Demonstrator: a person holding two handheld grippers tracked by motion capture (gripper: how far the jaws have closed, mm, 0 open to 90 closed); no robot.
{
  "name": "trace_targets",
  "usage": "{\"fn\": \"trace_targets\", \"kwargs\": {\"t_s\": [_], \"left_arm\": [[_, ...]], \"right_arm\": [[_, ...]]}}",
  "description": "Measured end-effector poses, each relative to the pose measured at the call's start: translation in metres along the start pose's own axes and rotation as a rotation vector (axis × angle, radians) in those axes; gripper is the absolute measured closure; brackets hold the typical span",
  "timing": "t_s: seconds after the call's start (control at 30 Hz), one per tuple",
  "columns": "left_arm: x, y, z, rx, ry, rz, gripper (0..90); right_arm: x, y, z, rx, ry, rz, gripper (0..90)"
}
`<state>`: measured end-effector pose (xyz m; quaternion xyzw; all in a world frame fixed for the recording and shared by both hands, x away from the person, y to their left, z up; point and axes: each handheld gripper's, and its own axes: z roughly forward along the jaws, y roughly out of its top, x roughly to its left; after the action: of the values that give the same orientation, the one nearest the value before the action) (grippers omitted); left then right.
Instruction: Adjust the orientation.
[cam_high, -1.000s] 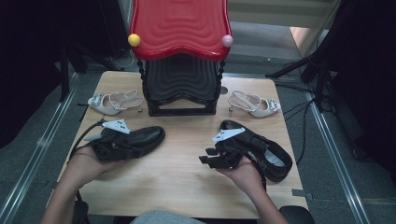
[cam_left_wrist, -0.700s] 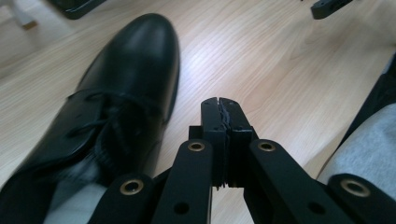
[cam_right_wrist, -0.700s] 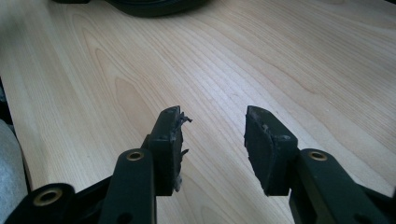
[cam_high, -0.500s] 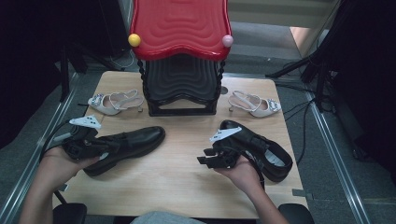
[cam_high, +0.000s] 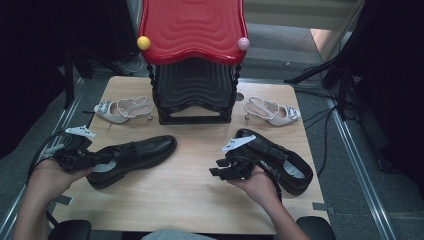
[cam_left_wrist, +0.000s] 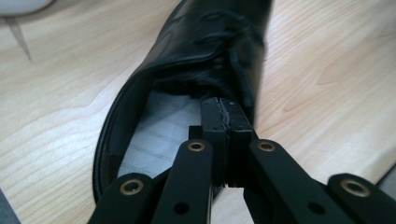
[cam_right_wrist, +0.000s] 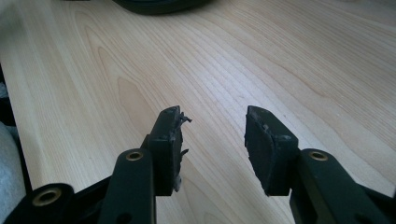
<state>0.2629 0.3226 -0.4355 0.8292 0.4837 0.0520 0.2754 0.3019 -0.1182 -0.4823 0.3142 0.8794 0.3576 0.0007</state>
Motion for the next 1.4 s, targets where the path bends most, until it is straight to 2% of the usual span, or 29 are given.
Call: {"fn": "trace_targets", "kwargs": {"t_s": [0.1, 0.2, 0.33, 0.47, 0.67, 0.93, 1.1, 1.17, 1.27, 1.33, 1.4], "left_arm": [[0.006, -0.001, 0.010, 0.002, -0.001, -0.014, 90.0], [0.010, 0.001, 0.018, 0.026, -0.009, -0.022, 90.0], [0.010, 0.004, 0.023, 0.023, -0.018, -0.013, 90.0], [0.004, 0.009, 0.028, 0.033, -0.037, 0.013, 90.0], [-0.002, 0.013, 0.029, 0.034, -0.052, 0.025, 90.0], [-0.017, 0.021, 0.037, 0.019, -0.128, 0.085, 90.0], [-0.026, 0.024, 0.039, -0.004, -0.183, 0.088, 90.0], [-0.029, 0.024, 0.040, -0.006, -0.184, 0.092, 90.0], [-0.033, 0.023, 0.036, 0.003, -0.173, 0.089, 90.0], [-0.033, 0.021, 0.025, -0.002, -0.164, 0.073, 89.2], [-0.032, 0.020, 0.009, -0.038, -0.155, 0.067, 89.2]], "right_arm": [[-0.001, 0.001, 0.002, 0.005, 0.006, -0.005, 57.4], [-0.001, 0.001, 0.002, 0.003, 0.006, -0.007, 57.3], [-0.002, 0.001, 0.002, 0.002, 0.006, 0.001, 57.1], [-0.003, 0.001, 0.002, 0.005, 0.005, 0.009, 57.1], [-0.002, 0.001, 0.002, -0.001, 0.007, 0.006, 57.0], [-0.001, 0.001, 0.003, 0.002, 0.007, 0.008, 56.8], [0.000, 0.001, 0.002, 0.003, 0.007, 0.012, 56.8], [0.000, 0.000, 0.002, 0.003, 0.008, 0.012, 56.8], [0.000, 0.000, 0.003, 0.006, 0.008, 0.012, 56.8], [0.000, 0.000, 0.002, 0.004, 0.009, 0.013, 56.8], [0.000, 0.000, 0.002, 0.002, 0.006, 0.014, 56.9]]}}
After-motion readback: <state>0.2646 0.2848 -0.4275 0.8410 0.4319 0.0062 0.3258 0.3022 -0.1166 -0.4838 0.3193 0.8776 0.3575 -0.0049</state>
